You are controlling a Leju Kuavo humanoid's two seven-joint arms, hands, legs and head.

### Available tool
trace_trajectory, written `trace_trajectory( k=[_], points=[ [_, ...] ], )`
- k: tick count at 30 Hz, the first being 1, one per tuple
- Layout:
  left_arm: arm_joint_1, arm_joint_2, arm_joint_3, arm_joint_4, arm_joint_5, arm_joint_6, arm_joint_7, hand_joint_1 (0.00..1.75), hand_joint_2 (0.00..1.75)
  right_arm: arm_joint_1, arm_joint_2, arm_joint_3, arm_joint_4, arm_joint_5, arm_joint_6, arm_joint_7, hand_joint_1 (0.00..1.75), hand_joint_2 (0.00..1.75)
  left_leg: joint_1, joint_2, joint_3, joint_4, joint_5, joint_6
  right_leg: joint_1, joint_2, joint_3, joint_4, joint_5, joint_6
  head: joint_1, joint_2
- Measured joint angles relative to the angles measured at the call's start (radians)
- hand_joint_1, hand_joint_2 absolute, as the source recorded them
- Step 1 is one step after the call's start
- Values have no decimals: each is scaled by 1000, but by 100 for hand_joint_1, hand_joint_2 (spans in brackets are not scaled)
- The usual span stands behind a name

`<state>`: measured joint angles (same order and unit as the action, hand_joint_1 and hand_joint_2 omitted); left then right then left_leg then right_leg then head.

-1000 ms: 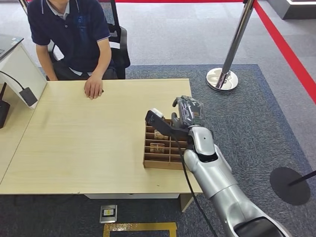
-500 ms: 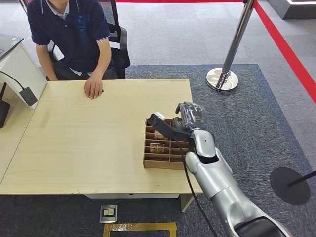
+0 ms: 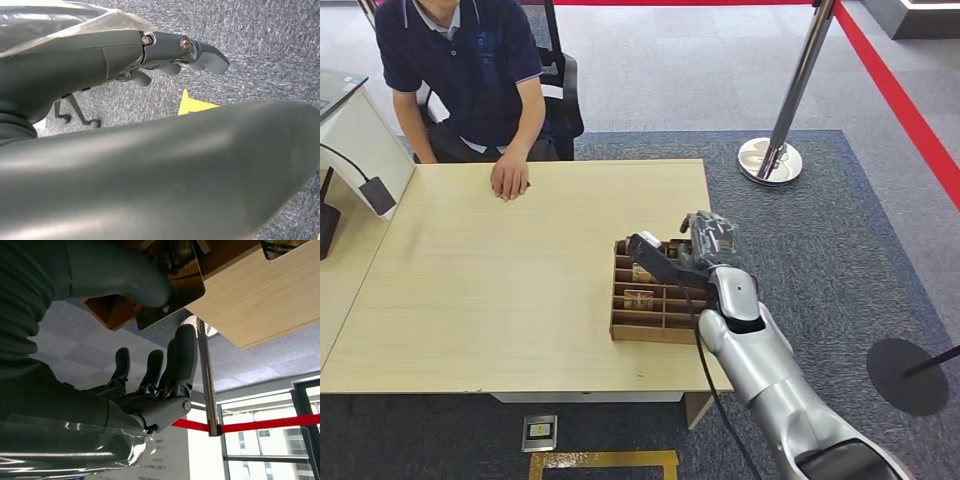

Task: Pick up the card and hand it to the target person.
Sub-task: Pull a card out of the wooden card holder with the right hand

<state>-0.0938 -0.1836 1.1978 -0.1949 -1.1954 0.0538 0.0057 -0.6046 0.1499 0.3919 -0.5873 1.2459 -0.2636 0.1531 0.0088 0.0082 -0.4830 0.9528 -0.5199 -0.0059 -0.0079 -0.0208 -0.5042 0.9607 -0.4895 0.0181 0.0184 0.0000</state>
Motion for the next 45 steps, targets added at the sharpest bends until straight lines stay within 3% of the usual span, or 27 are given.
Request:
trace_trajectory(
  k=[20,30,45],
  points=[
    [0,0,0,0,11,2,5,0,0,4,3,-2,9,-1,17,-7,104,175,0,0,0,0,0,0,0,0,0,0,0,0,0,0],
    [0,0,0,0,12,6,5,0,0,-3,8,-2,17,-3,18,-12,174,175,0,0,0,0,0,0,0,0,0,0,0,0,0,0],
    [1,0,0,0,13,6,3,0,0,3,7,-2,-3,2,8,-23,175,175,0,0,0,0,0,0,0,0,0,0,0,0,0,0]
  ],
)
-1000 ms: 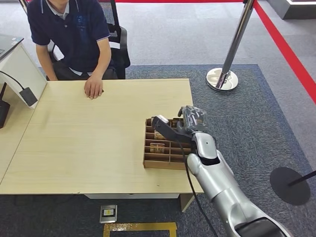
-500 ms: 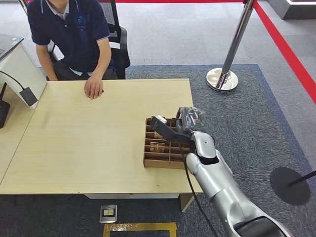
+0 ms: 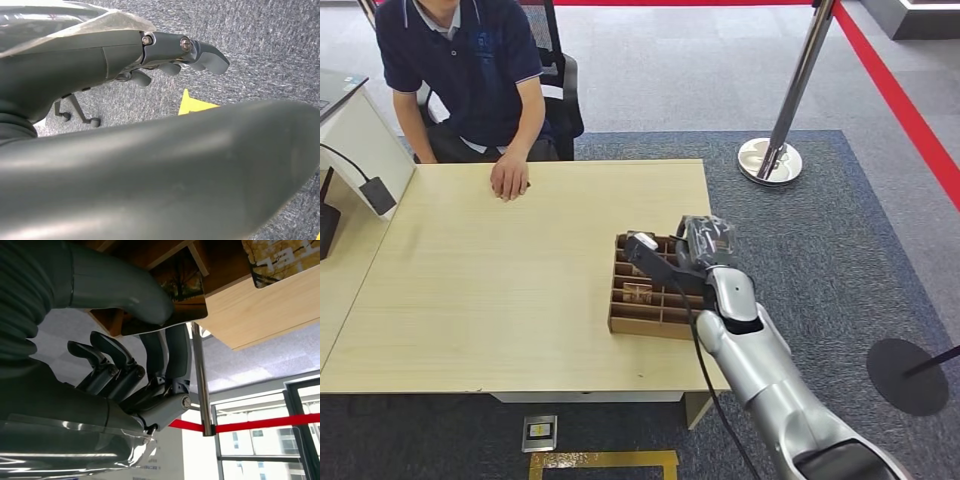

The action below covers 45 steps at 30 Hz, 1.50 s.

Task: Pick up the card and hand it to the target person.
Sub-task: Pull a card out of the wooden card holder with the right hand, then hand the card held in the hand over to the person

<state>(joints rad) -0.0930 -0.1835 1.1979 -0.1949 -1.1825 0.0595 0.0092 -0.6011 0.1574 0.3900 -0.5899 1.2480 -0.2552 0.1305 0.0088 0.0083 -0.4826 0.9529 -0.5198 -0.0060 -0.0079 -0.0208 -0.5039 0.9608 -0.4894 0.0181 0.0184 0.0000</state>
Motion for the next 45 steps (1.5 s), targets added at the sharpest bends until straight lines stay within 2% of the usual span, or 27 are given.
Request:
trace_trajectory(
  k=[7,16,23,33,41,45],
  points=[
    [0,0,0,0,5,0,-4,0,0,30,-12,1,-107,-24,50,-44,175,175,0,0,0,0,0,0,0,0,0,0,0,0,0,0],
    [2,0,2,0,1,-9,-23,0,0,90,-46,30,-411,-119,175,-113,175,175,0,0,0,0,0,0,0,0,0,0,0,0,0,0],
    [0,0,2,0,-14,-17,-33,0,0,65,-52,98,-545,-145,215,-138,175,175,0,0,0,0,0,0,0,0,0,1,0,0,0,0],
    [-3,-2,2,0,-7,-18,-38,0,0,-40,2,179,-515,-164,210,-159,175,175,0,0,-1,0,0,-1,0,0,0,2,0,0,0,0],
    [-8,-12,2,1,0,-15,-21,0,0,-179,119,242,-314,-172,170,-149,175,175,1,1,0,0,1,-1,0,0,-1,2,0,0,0,0],
    [-8,-16,2,2,-5,-15,-9,0,0,-226,162,289,-209,-239,141,-128,175,175,1,1,0,0,1,-2,0,0,-1,2,0,0,0,0]
  ],
)
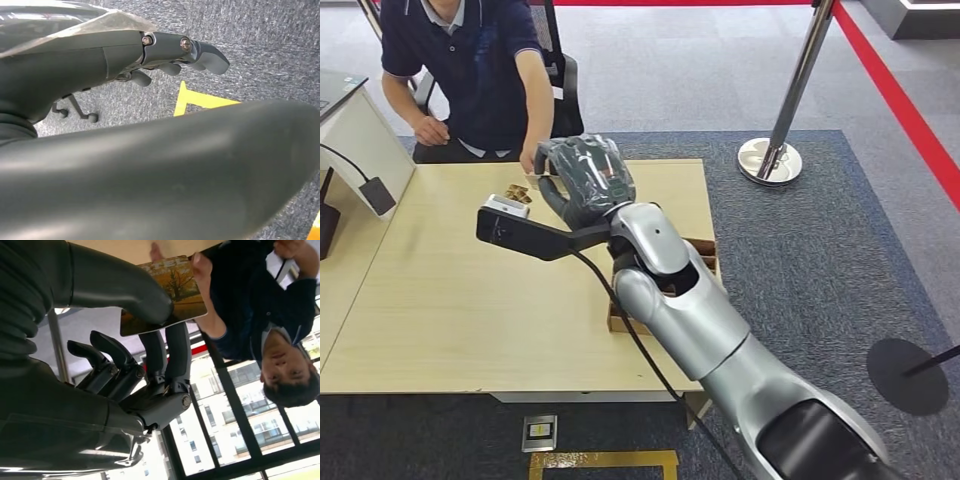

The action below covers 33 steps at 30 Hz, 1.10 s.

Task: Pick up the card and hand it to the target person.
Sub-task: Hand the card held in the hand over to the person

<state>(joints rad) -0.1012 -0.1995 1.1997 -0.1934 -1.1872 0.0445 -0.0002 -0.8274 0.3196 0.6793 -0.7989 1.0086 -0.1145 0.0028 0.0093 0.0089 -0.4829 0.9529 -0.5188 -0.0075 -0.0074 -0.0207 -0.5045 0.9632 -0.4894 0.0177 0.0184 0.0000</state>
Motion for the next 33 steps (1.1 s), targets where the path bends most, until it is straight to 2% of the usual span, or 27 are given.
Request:
trace_trajectory(
  k=[5,10,22,33],
  points=[
    [-1,-2,0,0,-16,0,6,0,0,-34,24,98,99,-117,-36,27,175,175,0,0,0,0,0,0,0,0,0,0,0,0,0,0],
    [-1,-2,-1,0,-22,1,13,0,0,-41,30,161,173,-151,-53,31,175,175,0,0,0,0,0,0,0,0,0,0,0,0,0,0],
    [-2,-2,-1,0,-8,27,-6,0,0,-23,34,365,246,-287,-75,93,175,175,0,0,0,0,0,0,0,0,0,0,0,0,0,0],
    [-1,-1,5,0,7,34,23,0,0,-25,34,451,269,-340,-117,122,175,175,0,0,0,0,0,0,0,0,0,0,0,0,0,0]
  ],
)
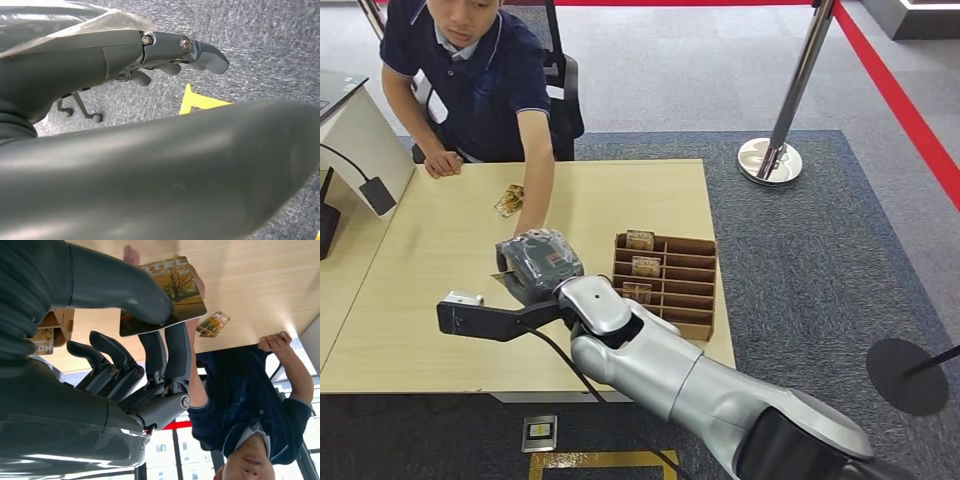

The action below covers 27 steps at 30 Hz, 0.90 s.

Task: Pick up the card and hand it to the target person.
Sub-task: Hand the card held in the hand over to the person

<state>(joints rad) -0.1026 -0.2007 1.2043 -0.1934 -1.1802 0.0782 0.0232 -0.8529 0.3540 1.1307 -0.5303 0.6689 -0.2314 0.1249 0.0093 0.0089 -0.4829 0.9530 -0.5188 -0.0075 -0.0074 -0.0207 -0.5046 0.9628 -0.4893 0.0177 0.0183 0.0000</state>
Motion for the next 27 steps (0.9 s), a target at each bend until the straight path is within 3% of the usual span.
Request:
trace_trajectory(
  k=[27],
  points=[
    [0,0,14,0,12,8,-12,0,0,-49,0,13,70,54,-133,44,170,175,0,0,0,0,0,0,0,0,0,0,0,0,0,0]
  ],
)
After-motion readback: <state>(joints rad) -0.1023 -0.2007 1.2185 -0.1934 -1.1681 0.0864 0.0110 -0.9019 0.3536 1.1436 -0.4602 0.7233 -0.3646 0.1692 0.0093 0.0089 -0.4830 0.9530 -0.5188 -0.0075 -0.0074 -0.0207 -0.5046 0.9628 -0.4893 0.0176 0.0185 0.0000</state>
